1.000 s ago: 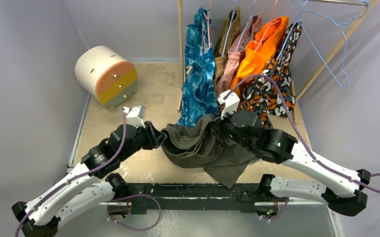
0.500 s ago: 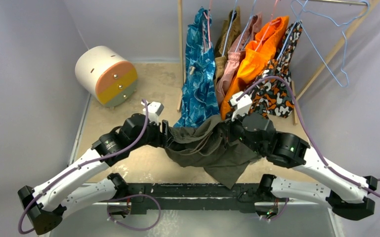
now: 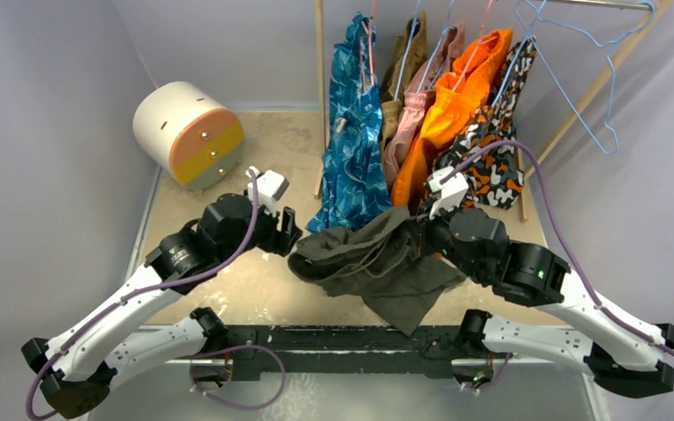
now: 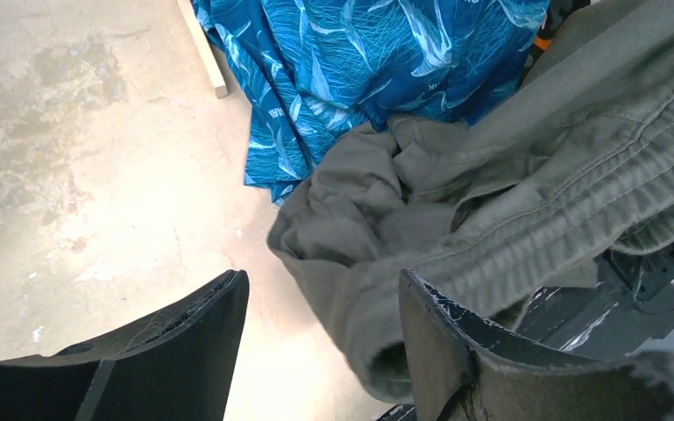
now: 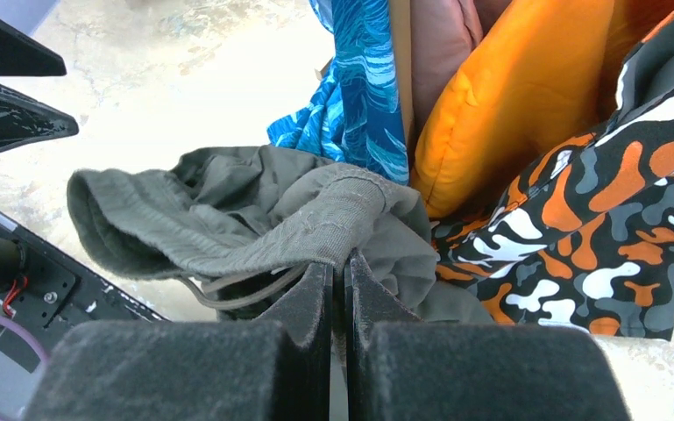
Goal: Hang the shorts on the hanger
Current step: Adjust the shorts at the center of the board.
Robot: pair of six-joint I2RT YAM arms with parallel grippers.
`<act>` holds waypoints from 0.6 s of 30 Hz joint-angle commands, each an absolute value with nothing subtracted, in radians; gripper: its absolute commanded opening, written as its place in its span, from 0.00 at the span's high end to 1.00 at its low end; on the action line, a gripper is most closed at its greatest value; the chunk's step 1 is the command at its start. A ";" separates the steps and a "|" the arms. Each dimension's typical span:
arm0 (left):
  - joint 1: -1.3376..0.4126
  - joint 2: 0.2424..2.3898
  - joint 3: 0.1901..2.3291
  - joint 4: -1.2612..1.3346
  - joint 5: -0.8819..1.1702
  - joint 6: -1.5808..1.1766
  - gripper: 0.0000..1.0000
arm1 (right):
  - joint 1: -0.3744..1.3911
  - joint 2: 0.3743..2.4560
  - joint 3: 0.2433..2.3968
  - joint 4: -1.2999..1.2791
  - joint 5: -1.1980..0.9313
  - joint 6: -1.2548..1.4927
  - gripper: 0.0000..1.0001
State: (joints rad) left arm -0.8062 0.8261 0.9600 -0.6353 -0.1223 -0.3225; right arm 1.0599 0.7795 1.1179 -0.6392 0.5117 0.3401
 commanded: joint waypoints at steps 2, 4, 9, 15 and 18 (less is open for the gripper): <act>-0.805 0.829 1.010 -0.677 -0.096 -0.233 0.37 | 1.058 0.754 1.145 -0.604 0.556 0.348 1.00; -0.805 0.841 1.008 -0.683 -0.043 -0.230 0.37 | 1.058 0.753 1.142 -0.602 0.554 0.349 1.00; -0.805 0.863 1.010 -0.683 0.129 -0.233 0.37 | 1.058 0.751 1.135 -0.594 0.552 0.348 1.00; -0.805 0.855 0.956 -0.594 0.216 -0.309 0.37 | 1.060 0.788 1.122 -0.511 0.528 0.341 1.00; -0.805 0.831 0.893 -0.481 0.266 -0.410 0.37 | 1.059 0.849 1.132 -0.464 0.519 0.339 1.00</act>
State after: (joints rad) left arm -0.8062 0.8635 0.9508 -0.6449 0.1638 -0.2974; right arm 1.0599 0.7921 1.1168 -0.6003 0.5079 0.3397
